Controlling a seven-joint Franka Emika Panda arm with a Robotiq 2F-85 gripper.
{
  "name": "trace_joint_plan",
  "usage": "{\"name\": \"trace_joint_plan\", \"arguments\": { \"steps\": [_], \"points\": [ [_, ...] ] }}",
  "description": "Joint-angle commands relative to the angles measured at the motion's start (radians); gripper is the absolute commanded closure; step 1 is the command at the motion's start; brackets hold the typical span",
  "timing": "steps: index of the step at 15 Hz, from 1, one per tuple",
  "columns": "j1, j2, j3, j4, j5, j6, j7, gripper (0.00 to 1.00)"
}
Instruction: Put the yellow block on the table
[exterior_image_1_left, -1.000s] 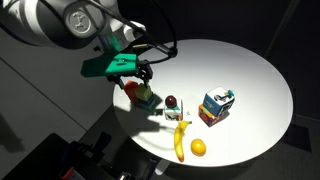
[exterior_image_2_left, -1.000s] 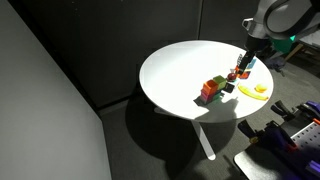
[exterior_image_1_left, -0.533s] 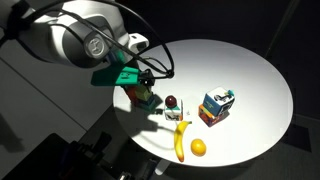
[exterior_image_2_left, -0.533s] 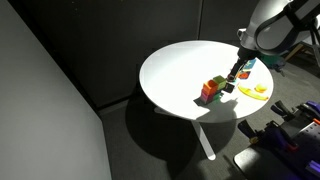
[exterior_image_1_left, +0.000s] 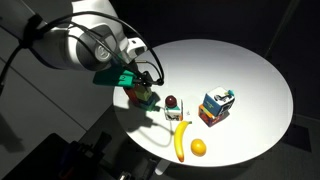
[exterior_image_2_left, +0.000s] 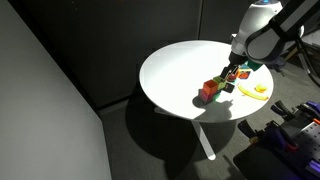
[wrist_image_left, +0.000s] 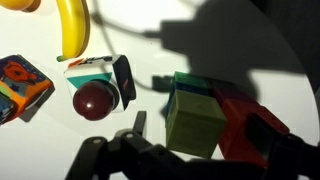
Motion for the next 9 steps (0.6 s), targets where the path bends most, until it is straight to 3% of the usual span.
{"name": "trace_joint_plan", "arguments": {
  "steps": [1,9],
  "points": [
    [0.044,0.029,-0.039,0.035,-0.042,0.011,0.078,0.00],
    [0.070,0.070,-0.069,0.077,-0.033,0.007,0.123,0.00]
  ]
}}
